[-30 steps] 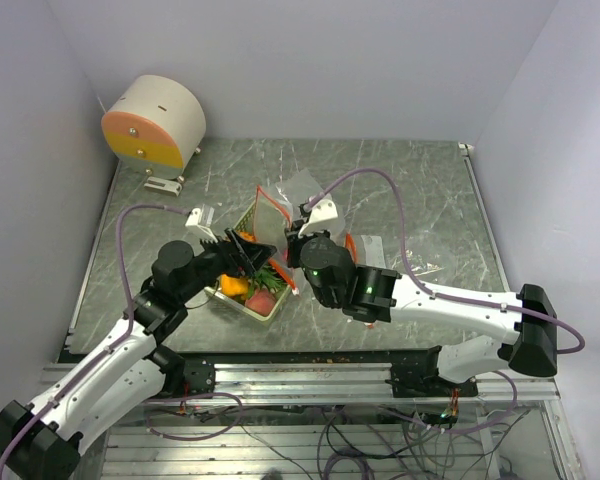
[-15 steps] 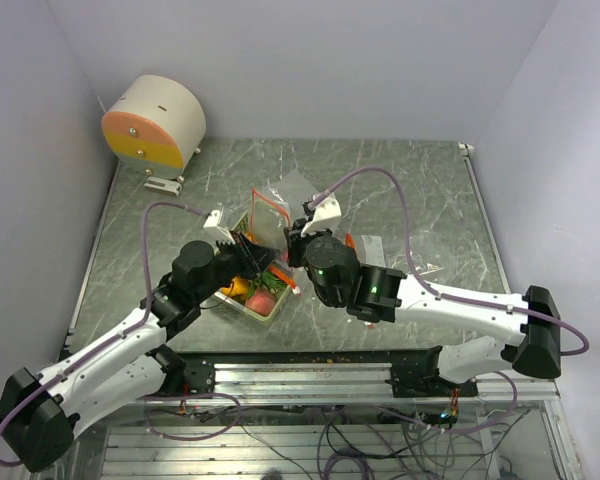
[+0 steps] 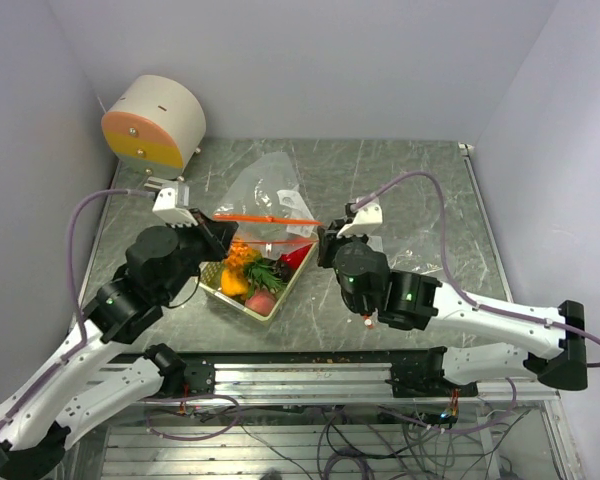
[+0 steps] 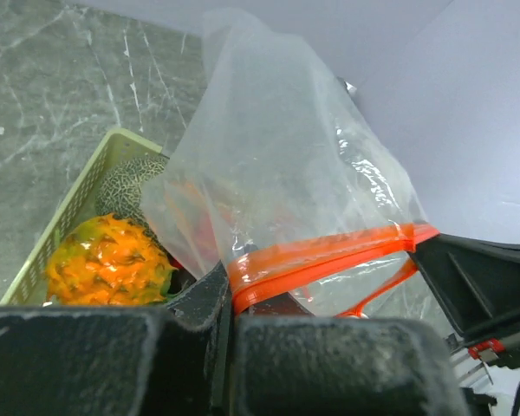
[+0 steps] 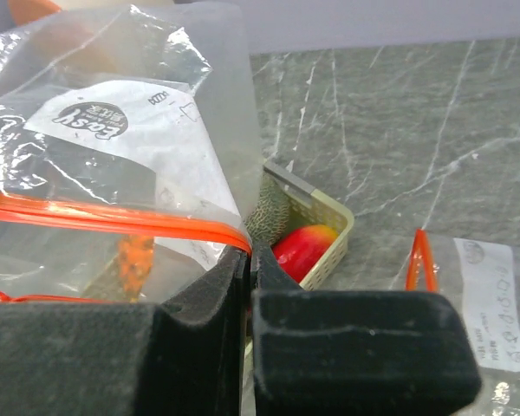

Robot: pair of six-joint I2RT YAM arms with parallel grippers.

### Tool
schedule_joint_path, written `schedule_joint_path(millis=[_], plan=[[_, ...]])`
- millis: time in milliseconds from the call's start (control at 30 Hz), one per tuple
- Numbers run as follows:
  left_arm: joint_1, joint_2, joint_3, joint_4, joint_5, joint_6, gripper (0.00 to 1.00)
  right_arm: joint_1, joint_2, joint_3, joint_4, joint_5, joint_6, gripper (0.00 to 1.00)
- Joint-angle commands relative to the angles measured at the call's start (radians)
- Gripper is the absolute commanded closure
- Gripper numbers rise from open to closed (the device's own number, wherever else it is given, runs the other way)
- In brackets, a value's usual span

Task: Place the food in the zip-top bag and seal the zipper
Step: Open the zipper of the food storage bag.

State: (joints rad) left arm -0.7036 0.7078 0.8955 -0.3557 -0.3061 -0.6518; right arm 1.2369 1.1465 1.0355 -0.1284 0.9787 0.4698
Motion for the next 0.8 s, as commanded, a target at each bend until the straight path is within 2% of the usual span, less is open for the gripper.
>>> schedule_joint_path(millis=[0,133,200,300,367,433,667,700,767], plan=[[-0.004,-0.018,0.069,-0.224,-0.146,0.081,0.93,-0.005,0.022,-0.027,-0.078,0.096,0.031,1.00],[-0.003,0.012,0.139,-0.338,-0.224,0.103,0.93,-0.006,0.119,0.009,-0.043,0.097,0.030,0.96],[-0.004,0.024,0.187,-0.410,-0.288,0.098,0.93,-0.006,0.168,0.009,0.051,0.055,-0.018,0.92],[-0.004,0.025,0.236,-0.472,-0.351,0.102,0.93,-0.009,0.210,-0.020,0.289,-0.125,-0.102,0.82],[-0.004,0.034,0.255,-0.507,-0.386,0.107,0.93,-0.014,0.250,-0.011,0.346,-0.217,-0.106,0.80],[-0.004,0.047,0.273,-0.555,-0.428,0.098,0.93,-0.014,0.292,0.016,0.338,-0.246,-0.099,0.79],[-0.003,0.047,0.307,-0.617,-0.496,0.089,0.93,-0.061,0.334,0.048,0.247,-0.193,0.000,0.77],[-0.004,0.043,0.302,-0.615,-0.492,0.090,0.93,-0.072,0.337,0.048,0.251,-0.219,-0.004,0.74],[-0.004,0.044,0.289,-0.611,-0.483,0.085,0.93,-0.078,0.345,0.047,0.287,-0.324,-0.076,0.61]])
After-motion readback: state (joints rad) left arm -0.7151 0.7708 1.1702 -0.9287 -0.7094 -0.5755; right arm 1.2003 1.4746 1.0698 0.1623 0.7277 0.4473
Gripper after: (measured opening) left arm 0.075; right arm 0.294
